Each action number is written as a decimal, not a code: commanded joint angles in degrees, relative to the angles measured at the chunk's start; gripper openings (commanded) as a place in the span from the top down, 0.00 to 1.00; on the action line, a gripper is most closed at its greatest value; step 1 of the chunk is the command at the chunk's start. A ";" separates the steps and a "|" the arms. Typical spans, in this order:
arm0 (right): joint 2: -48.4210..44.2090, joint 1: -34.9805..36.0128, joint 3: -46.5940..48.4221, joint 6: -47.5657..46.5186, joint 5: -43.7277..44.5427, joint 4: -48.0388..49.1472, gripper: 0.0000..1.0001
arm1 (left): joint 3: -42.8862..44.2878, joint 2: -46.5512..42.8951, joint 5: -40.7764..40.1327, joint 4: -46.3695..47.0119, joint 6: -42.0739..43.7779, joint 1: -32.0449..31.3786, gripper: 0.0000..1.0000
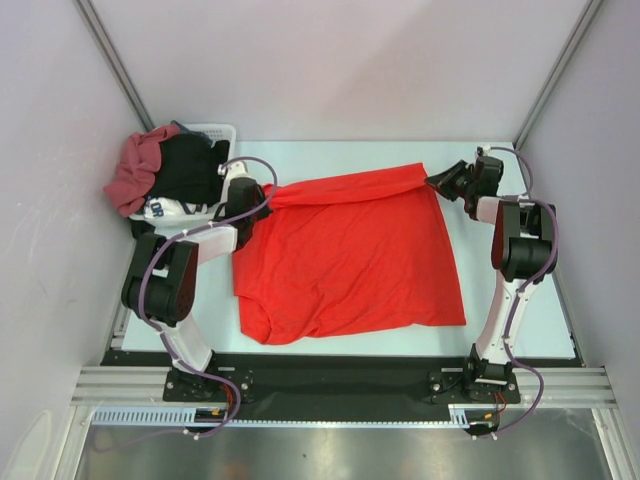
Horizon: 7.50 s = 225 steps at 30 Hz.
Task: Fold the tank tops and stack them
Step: Fold the tank top
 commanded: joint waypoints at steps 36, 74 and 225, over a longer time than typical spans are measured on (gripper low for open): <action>-16.87 -2.37 -19.75 2.22 7.18 3.75 1.00 | -14.48 -11.47 -2.26 -3.30 -7.15 -3.95 1.00; -19.96 2.28 -12.04 -13.24 22.37 -21.09 0.34 | -22.22 -21.66 -6.22 -6.64 -8.12 -6.42 0.39; -26.10 -10.72 -14.57 -16.16 36.09 -38.35 1.00 | 74.30 43.11 -20.54 -69.49 12.72 0.43 0.69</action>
